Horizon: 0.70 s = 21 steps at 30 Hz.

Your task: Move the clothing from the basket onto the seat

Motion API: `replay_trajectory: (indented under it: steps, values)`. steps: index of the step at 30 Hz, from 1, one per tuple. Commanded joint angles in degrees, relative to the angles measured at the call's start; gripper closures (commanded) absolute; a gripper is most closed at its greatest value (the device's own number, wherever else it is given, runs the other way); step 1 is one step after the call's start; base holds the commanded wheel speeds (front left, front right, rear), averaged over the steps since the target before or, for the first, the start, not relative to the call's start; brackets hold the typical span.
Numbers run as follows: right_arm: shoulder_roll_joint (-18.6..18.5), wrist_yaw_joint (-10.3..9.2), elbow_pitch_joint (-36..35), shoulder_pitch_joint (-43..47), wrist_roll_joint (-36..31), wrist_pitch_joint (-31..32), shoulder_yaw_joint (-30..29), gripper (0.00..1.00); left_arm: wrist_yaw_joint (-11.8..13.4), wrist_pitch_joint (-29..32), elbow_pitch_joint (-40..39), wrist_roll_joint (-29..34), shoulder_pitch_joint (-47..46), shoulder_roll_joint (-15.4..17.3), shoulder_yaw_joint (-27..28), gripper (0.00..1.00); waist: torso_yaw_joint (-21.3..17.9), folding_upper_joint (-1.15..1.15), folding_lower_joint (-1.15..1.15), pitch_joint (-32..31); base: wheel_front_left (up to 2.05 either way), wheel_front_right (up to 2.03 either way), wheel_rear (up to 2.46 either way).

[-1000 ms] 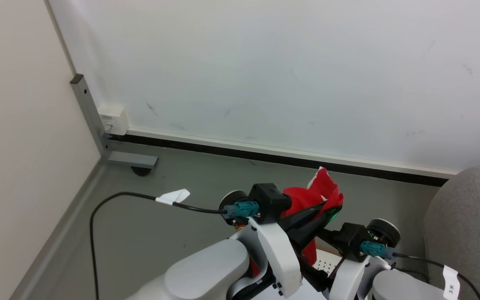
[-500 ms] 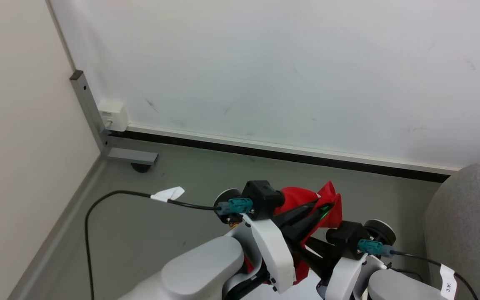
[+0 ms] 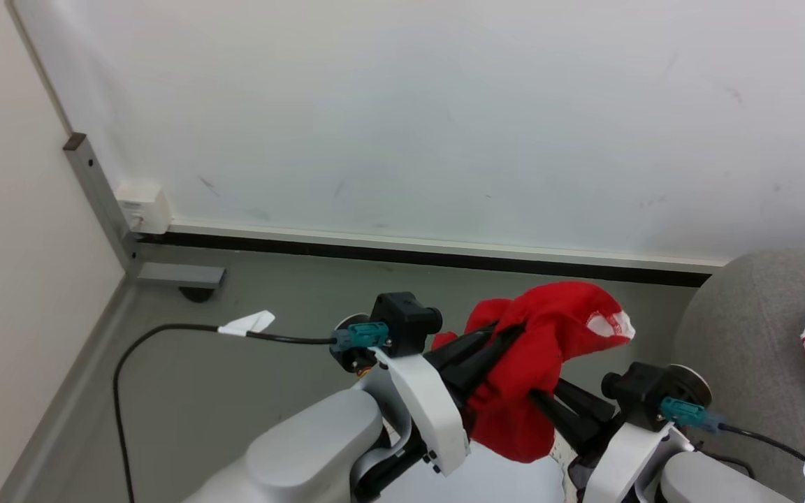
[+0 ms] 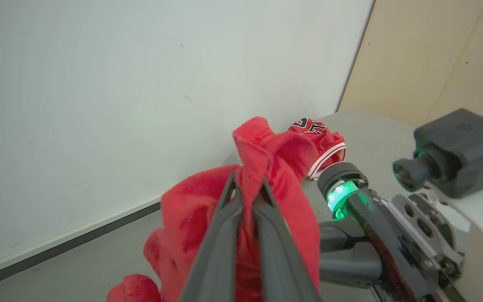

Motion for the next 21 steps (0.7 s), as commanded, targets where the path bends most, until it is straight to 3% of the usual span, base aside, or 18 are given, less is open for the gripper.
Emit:
replay_trajectory:
  steps: [1, 2, 21]
  values:
    - [-0.68, -0.15, -1.24, 1.47, -1.18, -0.2, -2.25, 1.0, 0.42, -0.34, 0.15, -0.04, 1.21, 0.21, 0.65, 0.66, -1.18, 0.0, 0.0, 0.05, 0.0, 0.0, 0.0]
    - [-0.88, -0.15, -1.8, 2.06, -1.53, -0.2, -3.38, 1.0, 0.52, -0.29, 0.06, -0.02, 1.3, 0.19, 0.91, 0.0, -1.63, 0.0, 0.0, 0.08, 0.0, 0.0, 0.0]
    - [-5.67, -0.15, -7.87, 11.81, -6.85, -0.2, -23.54, 1.0, 1.2, -0.34, -5.4, 5.09, 6.88, 1.37, 9.07, 0.0, -13.03, 0.0, 0.0, 1.29, 0.0, 0.0, 0.0]
